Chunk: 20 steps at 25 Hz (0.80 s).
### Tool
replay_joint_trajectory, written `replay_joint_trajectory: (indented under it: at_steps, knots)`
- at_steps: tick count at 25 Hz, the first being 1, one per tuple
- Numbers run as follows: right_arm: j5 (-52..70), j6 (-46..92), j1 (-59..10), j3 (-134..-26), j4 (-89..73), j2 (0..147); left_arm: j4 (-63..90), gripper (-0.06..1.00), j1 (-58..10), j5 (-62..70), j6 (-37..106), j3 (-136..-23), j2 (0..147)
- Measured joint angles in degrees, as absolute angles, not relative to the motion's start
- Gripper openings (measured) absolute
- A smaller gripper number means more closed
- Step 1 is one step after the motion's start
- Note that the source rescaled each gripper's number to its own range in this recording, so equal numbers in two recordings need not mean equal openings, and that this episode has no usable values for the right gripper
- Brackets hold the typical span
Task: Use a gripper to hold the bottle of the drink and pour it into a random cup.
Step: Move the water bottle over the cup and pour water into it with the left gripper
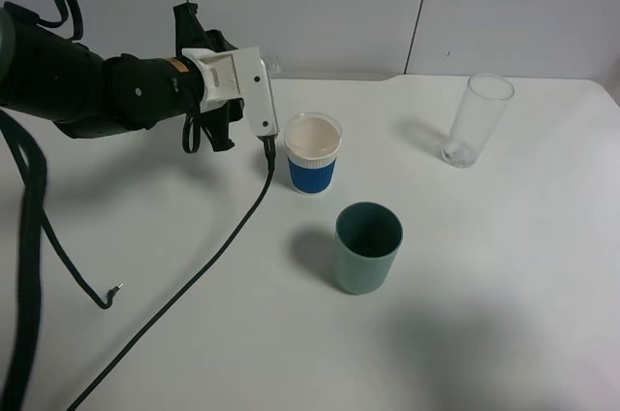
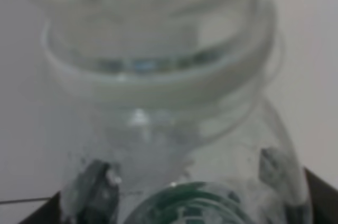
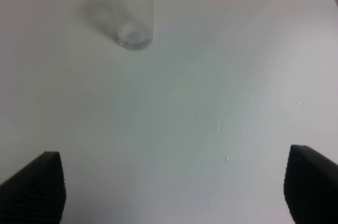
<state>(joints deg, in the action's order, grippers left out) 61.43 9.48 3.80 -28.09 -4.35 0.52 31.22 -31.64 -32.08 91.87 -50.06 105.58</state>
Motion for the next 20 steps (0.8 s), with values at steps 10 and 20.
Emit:
replay_joint_trajectory:
  at_steps: [10,20]
  knots:
    - [61.4,9.5,3.8,-28.1,-4.4,0.5,40.7,0.01,-35.7,-34.8,104.5,-50.1,108.7]
    - [61.4,9.5,3.8,-28.1,-4.4,0.5,45.9,0.01,-39.6,-42.3,110.6,-50.1,109.2]
